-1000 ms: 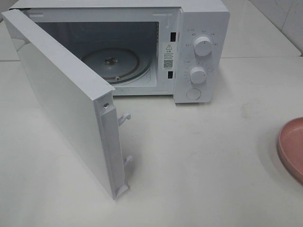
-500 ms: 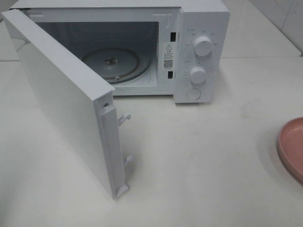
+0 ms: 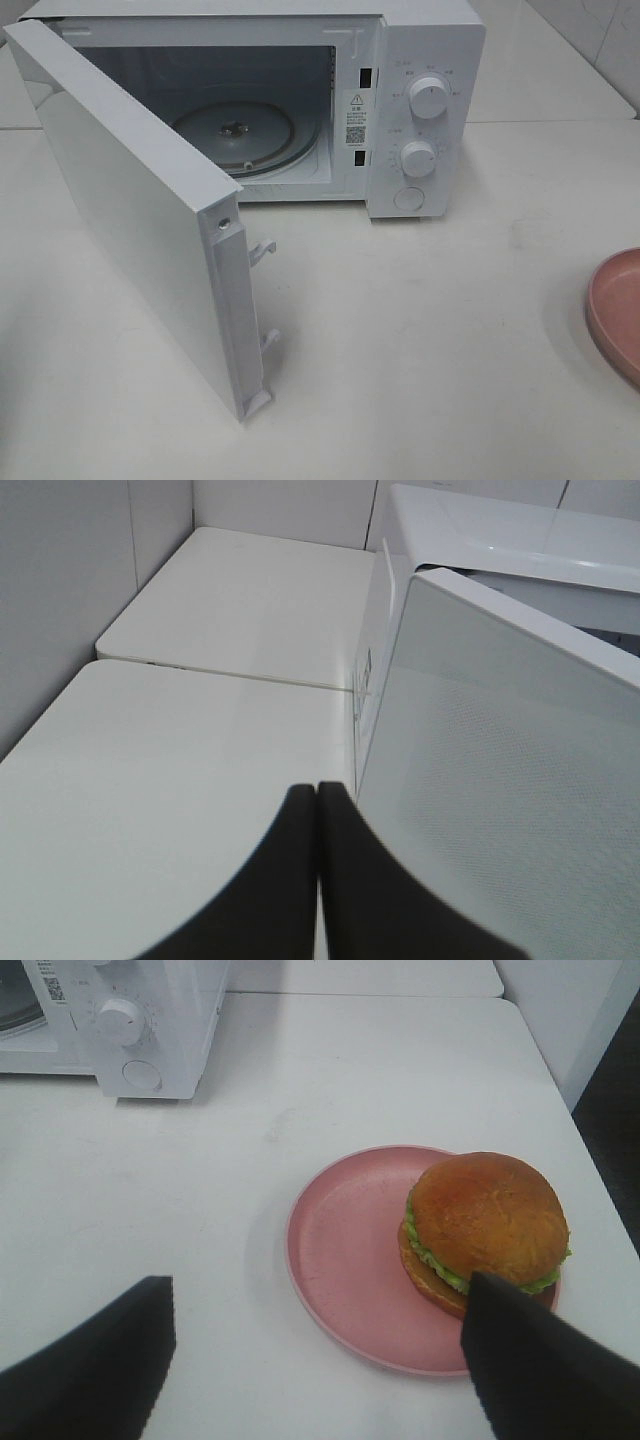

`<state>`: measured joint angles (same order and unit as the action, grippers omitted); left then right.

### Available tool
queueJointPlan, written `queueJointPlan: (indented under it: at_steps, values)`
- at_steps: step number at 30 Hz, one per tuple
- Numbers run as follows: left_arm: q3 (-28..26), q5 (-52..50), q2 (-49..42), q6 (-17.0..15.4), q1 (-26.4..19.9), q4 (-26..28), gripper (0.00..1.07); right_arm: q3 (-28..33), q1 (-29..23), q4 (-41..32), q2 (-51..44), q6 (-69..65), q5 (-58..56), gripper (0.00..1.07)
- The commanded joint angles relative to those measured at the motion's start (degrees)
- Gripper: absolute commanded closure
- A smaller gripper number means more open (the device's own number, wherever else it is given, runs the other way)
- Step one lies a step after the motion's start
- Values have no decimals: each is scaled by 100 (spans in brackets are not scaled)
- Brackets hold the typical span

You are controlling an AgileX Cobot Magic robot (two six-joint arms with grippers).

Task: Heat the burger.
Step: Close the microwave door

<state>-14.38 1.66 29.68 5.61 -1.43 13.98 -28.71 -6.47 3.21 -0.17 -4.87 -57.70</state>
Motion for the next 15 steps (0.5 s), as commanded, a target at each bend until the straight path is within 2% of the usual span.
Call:
queueJointPlan:
  at_steps: [1,5,7,10,12,13,15]
  values:
    - [143,-791,424,34,189,-97,107,11,29,11,-189,69,74,31]
    - [155,-1306,848,29,350,-378,107,11,29,11,-189,69,74,31]
    - [155,-1833,1478,-195,504,-705,107,11,29,11,-189,69,74,31]
    - [155,-1960,1656,-292,556,-808,107,11,29,11,-189,69,74,31]
    - [155,-2429,2292,-733,785,-1255,107,11,29,11,-189,69,74,31]
    - [155,-2429,2292,-733,785,-1255,107,11,29,11,-189,69,74,31]
    - [155,-2722,2636,-963,911,-1518,107,11,29,11,-189,69,74,31]
